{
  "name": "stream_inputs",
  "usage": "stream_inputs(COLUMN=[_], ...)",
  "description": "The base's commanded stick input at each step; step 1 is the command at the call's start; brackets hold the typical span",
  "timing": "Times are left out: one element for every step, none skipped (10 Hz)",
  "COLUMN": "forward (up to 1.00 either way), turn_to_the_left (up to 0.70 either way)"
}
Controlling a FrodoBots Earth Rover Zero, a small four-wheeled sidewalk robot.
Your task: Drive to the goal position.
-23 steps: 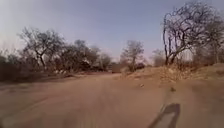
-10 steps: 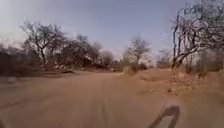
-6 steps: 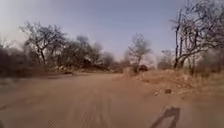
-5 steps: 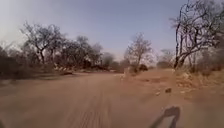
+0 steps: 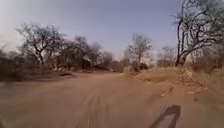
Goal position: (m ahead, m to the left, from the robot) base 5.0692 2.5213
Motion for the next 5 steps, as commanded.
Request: stream_inputs(forward=[0.70, 0.70, 0.70, 0.70, 0.70], turn_to_the_left=[0.00, 0.00, 0.00, 0.00, 0.00])
